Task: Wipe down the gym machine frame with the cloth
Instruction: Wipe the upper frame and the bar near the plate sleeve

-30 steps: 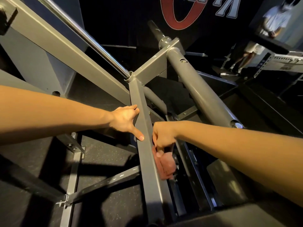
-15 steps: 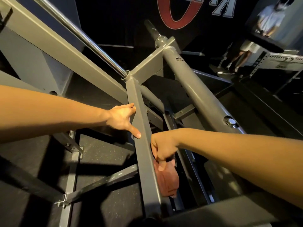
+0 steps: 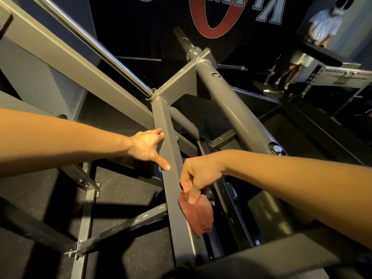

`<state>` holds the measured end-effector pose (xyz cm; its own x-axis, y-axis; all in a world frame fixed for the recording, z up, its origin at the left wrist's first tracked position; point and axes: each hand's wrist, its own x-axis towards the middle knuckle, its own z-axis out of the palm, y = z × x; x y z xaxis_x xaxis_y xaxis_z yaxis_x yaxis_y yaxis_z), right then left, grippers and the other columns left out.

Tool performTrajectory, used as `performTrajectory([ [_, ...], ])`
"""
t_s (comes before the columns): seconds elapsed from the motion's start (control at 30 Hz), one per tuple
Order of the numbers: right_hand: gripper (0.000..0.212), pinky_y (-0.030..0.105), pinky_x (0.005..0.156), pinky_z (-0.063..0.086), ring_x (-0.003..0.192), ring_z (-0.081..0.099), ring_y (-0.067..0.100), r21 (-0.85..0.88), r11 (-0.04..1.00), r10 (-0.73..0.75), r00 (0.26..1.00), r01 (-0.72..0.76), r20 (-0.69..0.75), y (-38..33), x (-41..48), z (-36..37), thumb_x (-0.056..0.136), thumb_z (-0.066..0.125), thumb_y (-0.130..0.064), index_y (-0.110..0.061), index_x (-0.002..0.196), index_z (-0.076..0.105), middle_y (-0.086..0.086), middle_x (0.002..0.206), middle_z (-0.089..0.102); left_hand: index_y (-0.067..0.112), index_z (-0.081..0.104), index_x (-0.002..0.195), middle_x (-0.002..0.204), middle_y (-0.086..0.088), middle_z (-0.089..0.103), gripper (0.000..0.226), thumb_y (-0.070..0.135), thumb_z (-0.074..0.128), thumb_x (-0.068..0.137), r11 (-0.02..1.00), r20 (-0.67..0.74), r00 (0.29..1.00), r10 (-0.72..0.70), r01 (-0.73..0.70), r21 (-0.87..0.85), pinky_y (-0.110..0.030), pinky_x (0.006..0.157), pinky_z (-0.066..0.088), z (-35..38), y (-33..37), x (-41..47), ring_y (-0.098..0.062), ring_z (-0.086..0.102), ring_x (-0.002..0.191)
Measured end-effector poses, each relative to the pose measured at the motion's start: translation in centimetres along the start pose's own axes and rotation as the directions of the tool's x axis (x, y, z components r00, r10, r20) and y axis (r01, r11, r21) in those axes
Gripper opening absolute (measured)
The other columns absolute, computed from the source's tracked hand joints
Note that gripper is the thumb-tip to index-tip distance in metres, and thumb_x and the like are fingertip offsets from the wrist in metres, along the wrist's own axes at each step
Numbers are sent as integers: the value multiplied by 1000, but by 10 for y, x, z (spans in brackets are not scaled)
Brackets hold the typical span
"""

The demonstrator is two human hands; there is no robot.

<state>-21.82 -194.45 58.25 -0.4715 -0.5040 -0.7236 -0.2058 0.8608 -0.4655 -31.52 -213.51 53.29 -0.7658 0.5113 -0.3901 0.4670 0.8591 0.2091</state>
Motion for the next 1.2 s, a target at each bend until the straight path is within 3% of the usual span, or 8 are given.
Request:
performTrajectory([
  [0.17,15,38,86,54,78,63,15,-165,984,74,997,-68,33,4,-24,-51,83,77,5,2,97,71,0,77,68,9,15,163,172,-8,2,135,82,73,63,1000,-7,1000,9,-9,3,-44,127,19,-2,-1,0,-27,6,158],
  [0.37,22,46,98,54,94,70,25,161,987,-44,985,16,168,10,-23,-60,88,68,8,-4,106,72,17,102,72,11,12,163,172,-7,-1,135,82,72,65,1000,-10,1000,2,-2,9,-45,127,19,-1,-1,2,-28,5,158],
  [0.47,20,39,92,56,85,68,18,-4,1000,12,996,-13,-88,11,3,-38,89,69,6,-14,90,70,10,93,71,10,14,163,172,-8,0,135,82,73,64,1000,-10,1000,3,-3,1,-48,127,19,0,-3,4,-28,4,158],
  [0.57,21,38,84,57,86,65,19,-154,986,6,923,-70,-384,15,21,-21,87,72,-3,-21,79,64,3,88,68,11,15,162,172,-7,3,136,82,73,62,1000,-10,1000,10,-11,-16,-49,126,21,1,-4,6,-29,7,158],
  [0.77,12,37,83,57,91,64,23,-126,969,94,789,-211,-607,18,21,-4,91,72,-19,-18,95,61,4,94,65,11,14,163,172,-7,1,136,81,74,63,1000,-20,1000,5,-5,-18,-48,127,20,3,-4,7,-28,3,158],
  [0.9,9,34,77,62,83,70,24,79,966,248,794,-247,-555,13,22,-2,93,70,-12,-10,90,61,12,89,69,12,10,164,172,-6,-2,140,84,72,61,1000,-15,1000,-1,1,-26,-46,127,18,4,-6,10,-26,-1,158],
  [1.03,17,39,81,64,90,74,27,314,935,280,883,-163,-377,4,7,-8,83,80,-9,-1,93,70,17,99,74,12,8,164,172,-6,-2,143,85,71,59,999,-11,1000,12,-12,-38,-45,128,17,5,-9,11,-26,-1,158],
  [1.2,29,30,77,56,91,64,25,89,963,269,919,-254,-290,-17,-9,12,79,85,-12,-16,75,56,2,80,61,13,8,164,172,-4,-3,141,82,75,61,998,-13,1000,9,-10,-63,-43,127,16,5,-9,9,-25,0,158],
])
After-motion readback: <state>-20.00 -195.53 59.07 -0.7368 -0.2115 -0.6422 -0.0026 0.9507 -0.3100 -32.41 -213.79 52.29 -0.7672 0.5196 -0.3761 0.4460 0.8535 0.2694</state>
